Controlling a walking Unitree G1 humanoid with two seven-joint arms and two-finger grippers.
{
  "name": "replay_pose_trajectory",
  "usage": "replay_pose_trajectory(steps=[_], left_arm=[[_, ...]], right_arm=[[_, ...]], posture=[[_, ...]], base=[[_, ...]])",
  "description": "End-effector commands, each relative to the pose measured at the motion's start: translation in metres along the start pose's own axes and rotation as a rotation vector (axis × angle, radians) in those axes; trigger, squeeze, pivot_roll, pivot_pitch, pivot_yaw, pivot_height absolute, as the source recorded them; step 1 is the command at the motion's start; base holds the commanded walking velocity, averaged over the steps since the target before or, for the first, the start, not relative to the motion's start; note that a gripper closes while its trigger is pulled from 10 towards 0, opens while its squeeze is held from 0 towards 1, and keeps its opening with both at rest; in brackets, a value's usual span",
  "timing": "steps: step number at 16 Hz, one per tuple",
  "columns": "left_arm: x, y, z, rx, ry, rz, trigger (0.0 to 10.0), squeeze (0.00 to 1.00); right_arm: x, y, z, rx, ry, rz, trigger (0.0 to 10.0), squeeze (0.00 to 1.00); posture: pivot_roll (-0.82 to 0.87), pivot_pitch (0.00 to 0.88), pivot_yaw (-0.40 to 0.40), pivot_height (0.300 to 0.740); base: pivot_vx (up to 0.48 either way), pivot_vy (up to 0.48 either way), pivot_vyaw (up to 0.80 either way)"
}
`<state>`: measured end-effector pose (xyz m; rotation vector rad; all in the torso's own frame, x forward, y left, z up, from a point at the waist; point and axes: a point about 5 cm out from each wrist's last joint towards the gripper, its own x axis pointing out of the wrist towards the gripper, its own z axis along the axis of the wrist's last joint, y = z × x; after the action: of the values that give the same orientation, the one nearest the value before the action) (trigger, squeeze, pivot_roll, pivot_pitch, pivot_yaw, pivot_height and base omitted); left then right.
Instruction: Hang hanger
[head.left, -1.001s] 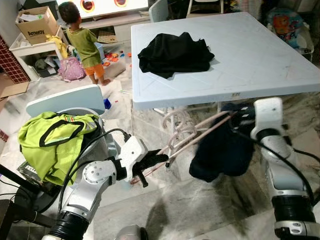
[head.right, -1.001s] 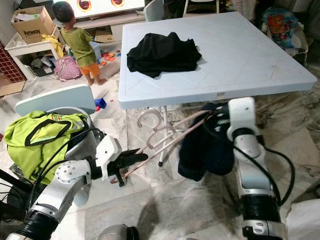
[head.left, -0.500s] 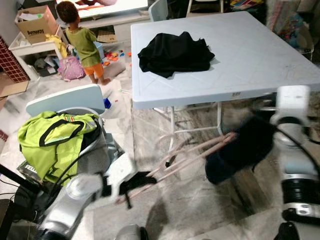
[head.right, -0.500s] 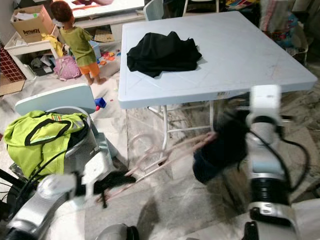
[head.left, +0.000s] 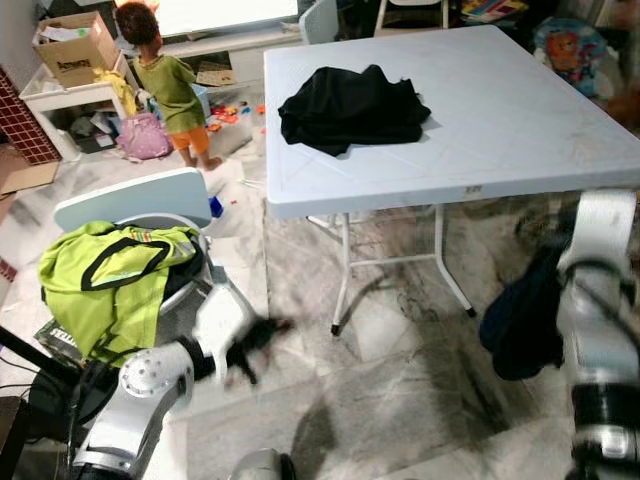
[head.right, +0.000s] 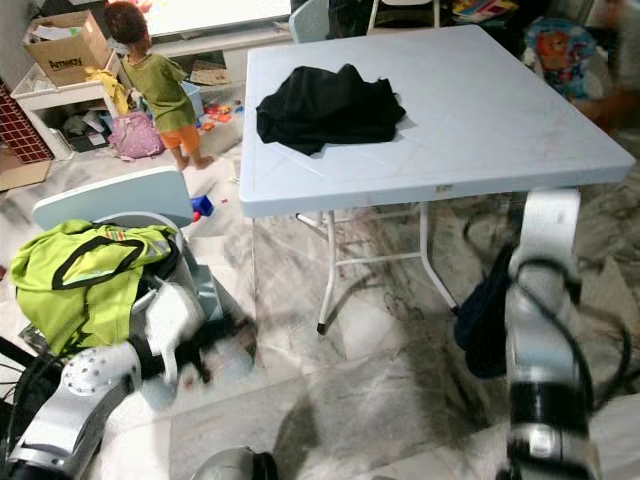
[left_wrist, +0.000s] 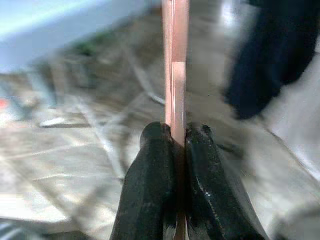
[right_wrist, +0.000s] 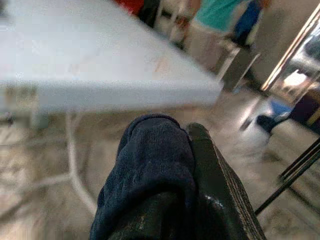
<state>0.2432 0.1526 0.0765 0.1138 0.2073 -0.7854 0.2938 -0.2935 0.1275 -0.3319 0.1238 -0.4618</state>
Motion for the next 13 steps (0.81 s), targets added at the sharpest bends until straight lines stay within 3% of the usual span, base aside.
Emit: replay_pose_trajectory(steps=[1, 2, 3, 4, 5, 6, 10, 13], left_arm=[[-0.003, 0.01, 0.006, 0.025, -0.02, 0.118, 7.1, 0.0], [-0.002, 0.01, 0.008, 0.026, -0.015, 0.145, 10.0, 0.0], [0.0, 0.012, 0.012, 0.019, -0.023, 0.217, 10.0, 0.0], [-0.001, 0.014, 0.017, 0.018, -0.058, 0.273, 10.0, 0.0], [-0.002, 0.02, 0.025, 0.017, -0.11, 0.349, 10.0, 0.0], [-0.001, 0.024, 0.032, -0.028, -0.162, 0.42, 10.0, 0.0], [0.008, 0.022, 0.044, -0.063, -0.21, 0.44, 10.0, 0.0], [0.009, 0.022, 0.049, -0.06, -0.224, 0.455, 10.0, 0.0]], right_arm=[[-0.007, 0.005, 0.014, 0.026, -0.089, 0.06, 0.0, 0.0], [-0.017, 0.007, 0.01, 0.02, -0.102, 0.112, 0.0, 0.0], [-0.033, 0.011, 0.002, 0.063, -0.101, 0.201, 0.9, 0.0], [-0.043, 0.01, -0.001, 0.06, -0.116, 0.232, 3.2, 0.0], [-0.05, 0.012, 0.0, 0.073, -0.132, 0.26, 4.1, 0.0], [-0.055, 0.017, 0.005, 0.091, -0.158, 0.284, 10.0, 0.0], [-0.051, 0.027, 0.027, 0.155, -0.212, 0.309, 10.0, 0.0], [-0.052, 0.031, 0.04, 0.144, -0.279, 0.335, 10.0, 0.0]], posture=[[-0.01, 0.0, 0.039, 0.74], [-0.01, 0.0, 0.038, 0.74], [-0.01, 0.0, 0.039, 0.74], [-0.01, 0.0, 0.044, 0.74], [-0.02, 0.0, 0.047, 0.74], [-0.02, 0.0, 0.051, 0.74], [-0.02, 0.0, 0.056, 0.74], [-0.01, 0.0, 0.054, 0.74]], base=[[0.0, 0.0, 0.0], [0.0, 0.0, 0.0], [0.0, 0.0, 0.0], [0.0, 0.0, 0.0], [0.0, 0.0, 0.0], [0.0, 0.0, 0.0], [0.0, 0.0, 0.0], [0.165, 0.0, 0.0]])
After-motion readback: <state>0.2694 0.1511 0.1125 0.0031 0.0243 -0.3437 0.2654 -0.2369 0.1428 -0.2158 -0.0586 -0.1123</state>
